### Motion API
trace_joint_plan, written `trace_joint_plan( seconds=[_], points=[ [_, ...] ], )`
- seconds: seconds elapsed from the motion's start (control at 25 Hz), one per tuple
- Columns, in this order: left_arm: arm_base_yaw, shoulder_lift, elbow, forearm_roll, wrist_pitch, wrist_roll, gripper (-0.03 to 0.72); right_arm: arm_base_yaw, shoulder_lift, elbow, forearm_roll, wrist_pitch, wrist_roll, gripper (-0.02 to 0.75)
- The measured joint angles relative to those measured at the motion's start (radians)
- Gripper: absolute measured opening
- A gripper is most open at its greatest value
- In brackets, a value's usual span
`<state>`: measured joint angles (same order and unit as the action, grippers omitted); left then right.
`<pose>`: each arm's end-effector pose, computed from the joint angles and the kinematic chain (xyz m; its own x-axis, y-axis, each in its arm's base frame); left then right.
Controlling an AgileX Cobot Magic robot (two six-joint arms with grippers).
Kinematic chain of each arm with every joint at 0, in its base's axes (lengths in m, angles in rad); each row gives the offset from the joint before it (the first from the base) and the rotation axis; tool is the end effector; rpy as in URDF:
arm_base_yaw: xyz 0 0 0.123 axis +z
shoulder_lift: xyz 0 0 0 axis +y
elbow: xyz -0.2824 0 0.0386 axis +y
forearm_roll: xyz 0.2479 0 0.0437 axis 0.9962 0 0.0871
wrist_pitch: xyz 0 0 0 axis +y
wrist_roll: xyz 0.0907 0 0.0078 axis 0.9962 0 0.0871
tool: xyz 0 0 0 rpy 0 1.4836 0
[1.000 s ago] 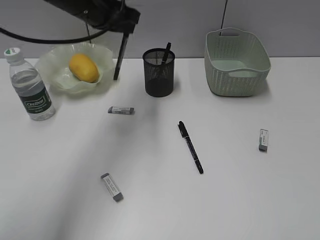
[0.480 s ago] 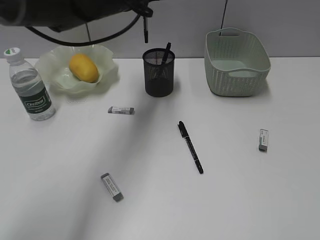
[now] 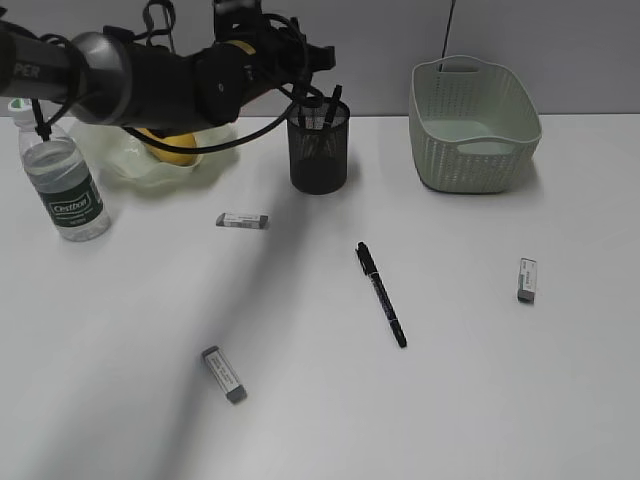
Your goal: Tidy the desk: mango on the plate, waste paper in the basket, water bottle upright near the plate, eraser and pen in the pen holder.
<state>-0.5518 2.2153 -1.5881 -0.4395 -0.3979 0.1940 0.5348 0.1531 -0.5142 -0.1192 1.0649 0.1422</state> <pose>0.4466 -0.2574 0.1996 -0.2269 -0.1074 -0.9680 0.3382 0.9234 -0.1817 0.0196 0.0006 0.2804 -0.5301 -0.2168 -0.8197 -0.3905 0.9206 0.0091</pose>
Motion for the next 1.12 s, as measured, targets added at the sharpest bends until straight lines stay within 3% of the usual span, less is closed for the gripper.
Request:
trace_joint_plan(
  seconds=[0.16,0.36,0.6,0.84,1.12],
  points=[
    [0.0,0.022,0.0,0.005,-0.001,-0.003,0.214,0.0,0.0,0.0,-0.001,0.0,0.0,0.564],
    [-0.015,0.022,-0.003,0.017,-0.016,-0.003,0.452,0.0,0.0,0.0,-0.001,0.0,0.0,0.564],
    [-0.028,-0.068,-0.003,0.051,0.091,-0.003,0.502,0.0,0.0,0.0,-0.001,0.0,0.0,0.564],
    [-0.028,-0.261,-0.008,0.168,0.461,-0.003,0.504,0.0,0.0,0.0,-0.001,0.0,0.0,0.562],
    [-0.028,-0.426,-0.008,0.318,1.113,-0.003,0.502,0.0,0.0,0.0,-0.001,0.0,0.0,0.562]
  ],
)
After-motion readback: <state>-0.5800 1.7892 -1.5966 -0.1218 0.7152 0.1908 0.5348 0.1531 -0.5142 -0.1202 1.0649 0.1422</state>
